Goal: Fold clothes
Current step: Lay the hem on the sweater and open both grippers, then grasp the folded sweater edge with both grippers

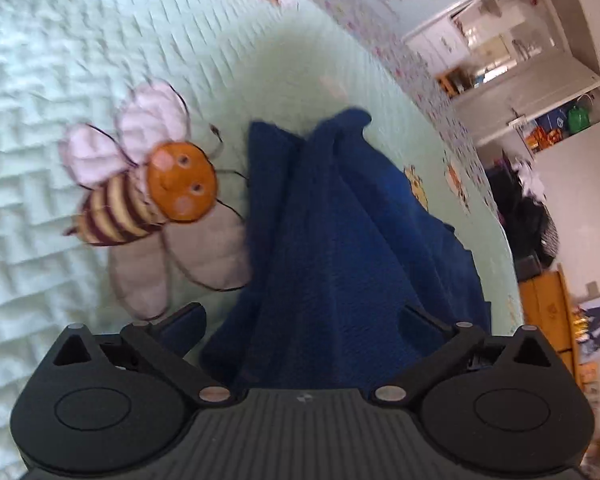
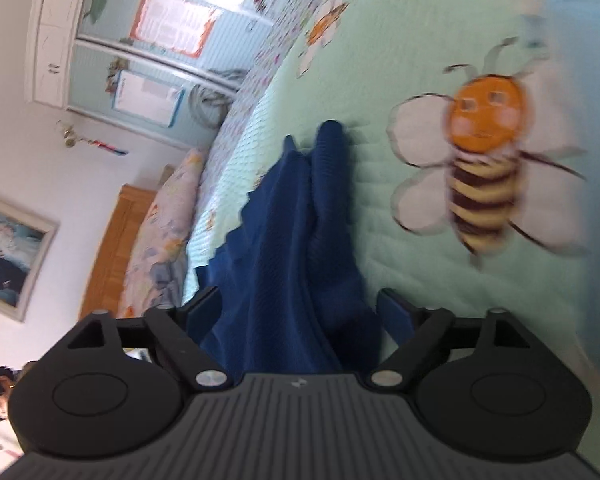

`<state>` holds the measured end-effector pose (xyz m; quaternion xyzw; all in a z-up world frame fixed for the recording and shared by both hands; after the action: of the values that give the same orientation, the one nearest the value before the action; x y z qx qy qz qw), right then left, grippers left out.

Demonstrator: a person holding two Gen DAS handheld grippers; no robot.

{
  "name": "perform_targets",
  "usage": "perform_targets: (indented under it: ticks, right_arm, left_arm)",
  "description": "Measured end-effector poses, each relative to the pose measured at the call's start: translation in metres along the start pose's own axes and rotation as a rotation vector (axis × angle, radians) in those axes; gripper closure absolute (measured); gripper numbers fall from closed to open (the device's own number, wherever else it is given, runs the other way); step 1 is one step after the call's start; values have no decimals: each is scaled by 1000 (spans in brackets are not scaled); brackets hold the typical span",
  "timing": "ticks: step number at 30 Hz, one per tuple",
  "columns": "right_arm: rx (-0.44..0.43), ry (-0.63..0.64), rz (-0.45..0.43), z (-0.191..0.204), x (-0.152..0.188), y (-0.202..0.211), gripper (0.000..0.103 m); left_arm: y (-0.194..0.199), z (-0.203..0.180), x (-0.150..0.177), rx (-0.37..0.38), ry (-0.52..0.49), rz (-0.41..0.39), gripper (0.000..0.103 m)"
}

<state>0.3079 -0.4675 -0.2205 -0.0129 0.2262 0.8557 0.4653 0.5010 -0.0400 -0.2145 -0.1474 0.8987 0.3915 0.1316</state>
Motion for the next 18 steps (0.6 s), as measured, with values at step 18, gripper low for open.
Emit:
perform_targets:
  ticks: [18]
  right_arm:
    - [-98,83,251,43,-7,-80,0]
  left_arm:
    - [-53,0,-48,197,67,56,1]
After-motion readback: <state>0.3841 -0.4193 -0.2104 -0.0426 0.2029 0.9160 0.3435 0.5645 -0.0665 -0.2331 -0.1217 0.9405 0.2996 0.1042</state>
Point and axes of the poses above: each gripper's, at about its wrist camera, not at the fingertips, and y roughly against the way its jaws point, z to its left, x to its underside, the point moved 10 cm from there along -y, roughly the way its jaws point, and after that the axes turned 2 degrees about -y, right-handed, at the moved point
